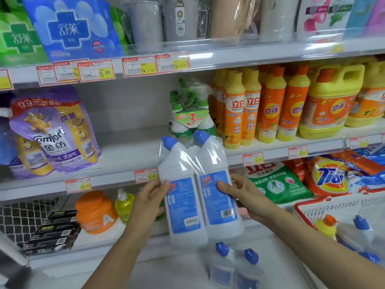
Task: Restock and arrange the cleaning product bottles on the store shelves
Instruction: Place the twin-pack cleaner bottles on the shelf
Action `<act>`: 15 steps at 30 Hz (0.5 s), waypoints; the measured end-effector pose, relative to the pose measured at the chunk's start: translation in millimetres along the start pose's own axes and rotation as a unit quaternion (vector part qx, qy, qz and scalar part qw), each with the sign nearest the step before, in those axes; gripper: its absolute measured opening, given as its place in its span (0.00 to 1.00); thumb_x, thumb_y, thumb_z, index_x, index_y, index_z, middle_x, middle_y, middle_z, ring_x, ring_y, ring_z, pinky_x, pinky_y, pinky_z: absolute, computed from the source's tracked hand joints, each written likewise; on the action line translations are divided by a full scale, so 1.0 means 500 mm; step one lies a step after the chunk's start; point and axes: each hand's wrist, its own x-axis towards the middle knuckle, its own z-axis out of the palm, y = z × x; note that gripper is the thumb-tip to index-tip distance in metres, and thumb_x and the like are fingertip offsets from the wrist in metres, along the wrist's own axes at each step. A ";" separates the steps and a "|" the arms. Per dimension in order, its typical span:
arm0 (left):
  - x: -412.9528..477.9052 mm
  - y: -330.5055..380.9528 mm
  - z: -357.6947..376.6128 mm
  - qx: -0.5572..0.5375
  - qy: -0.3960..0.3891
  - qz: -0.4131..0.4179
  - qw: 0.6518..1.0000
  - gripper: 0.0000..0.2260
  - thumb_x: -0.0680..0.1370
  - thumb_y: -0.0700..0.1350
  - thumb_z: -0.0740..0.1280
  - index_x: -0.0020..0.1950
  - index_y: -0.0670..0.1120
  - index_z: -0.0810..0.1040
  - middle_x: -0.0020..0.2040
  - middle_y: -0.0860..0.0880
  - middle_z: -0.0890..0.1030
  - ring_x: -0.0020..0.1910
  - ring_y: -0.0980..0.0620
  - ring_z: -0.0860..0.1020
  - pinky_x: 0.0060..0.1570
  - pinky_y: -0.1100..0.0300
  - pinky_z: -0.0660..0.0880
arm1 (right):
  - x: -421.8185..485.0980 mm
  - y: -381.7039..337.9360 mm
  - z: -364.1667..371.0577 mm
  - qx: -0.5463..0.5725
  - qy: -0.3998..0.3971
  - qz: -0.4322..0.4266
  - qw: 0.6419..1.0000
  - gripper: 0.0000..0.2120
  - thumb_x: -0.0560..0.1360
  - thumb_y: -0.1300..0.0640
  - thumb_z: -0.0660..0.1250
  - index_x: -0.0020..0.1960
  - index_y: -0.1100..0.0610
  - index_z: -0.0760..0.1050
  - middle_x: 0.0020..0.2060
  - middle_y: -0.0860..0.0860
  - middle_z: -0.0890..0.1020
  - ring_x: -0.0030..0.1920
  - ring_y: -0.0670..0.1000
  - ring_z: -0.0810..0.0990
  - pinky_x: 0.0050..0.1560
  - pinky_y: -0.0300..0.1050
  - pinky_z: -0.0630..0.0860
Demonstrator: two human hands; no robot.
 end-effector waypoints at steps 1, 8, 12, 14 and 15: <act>-0.001 -0.005 0.001 0.020 -0.006 -0.005 1.000 0.09 0.77 0.48 0.68 0.56 0.51 0.78 0.47 0.52 0.86 0.46 0.54 0.85 0.45 0.56 0.80 | -0.004 -0.001 0.007 -0.002 0.016 -0.017 1.000 0.27 0.68 0.49 0.78 0.58 0.62 0.72 0.49 0.56 0.86 0.49 0.57 0.86 0.44 0.47 0.83; -0.010 -0.018 0.009 0.013 -0.033 -0.039 0.999 0.16 0.72 0.44 0.74 0.57 0.53 0.74 0.46 0.51 0.86 0.44 0.53 0.85 0.37 0.59 0.81 | -0.018 0.008 0.002 0.006 0.007 -0.029 1.000 0.22 0.70 0.52 0.71 0.59 0.62 0.73 0.49 0.57 0.86 0.50 0.58 0.86 0.45 0.48 0.84; -0.020 -0.011 0.018 0.028 -0.004 0.048 0.998 0.19 0.67 0.43 0.77 0.55 0.51 0.76 0.47 0.53 0.86 0.45 0.54 0.85 0.35 0.61 0.81 | -0.007 -0.018 0.008 -0.138 0.033 -0.039 0.989 0.21 0.75 0.48 0.69 0.65 0.53 0.71 0.59 0.51 0.83 0.57 0.50 0.83 0.56 0.46 0.80; -0.019 -0.013 0.018 0.102 0.020 0.100 0.989 0.20 0.66 0.45 0.79 0.54 0.55 0.76 0.46 0.61 0.85 0.46 0.59 0.84 0.38 0.61 0.81 | -0.001 -0.051 0.013 -0.235 0.137 -0.175 0.946 0.28 0.75 0.47 0.71 0.72 0.48 0.66 0.67 0.45 0.74 0.64 0.46 0.75 0.63 0.41 0.73; -0.020 -0.015 0.017 0.150 0.032 0.126 0.980 0.20 0.66 0.46 0.80 0.53 0.58 0.76 0.45 0.65 0.84 0.46 0.62 0.83 0.40 0.60 0.81 | -0.001 -0.072 0.022 -0.242 0.167 -0.260 0.920 0.29 0.76 0.47 0.71 0.74 0.49 0.65 0.69 0.44 0.71 0.67 0.43 0.72 0.65 0.37 0.70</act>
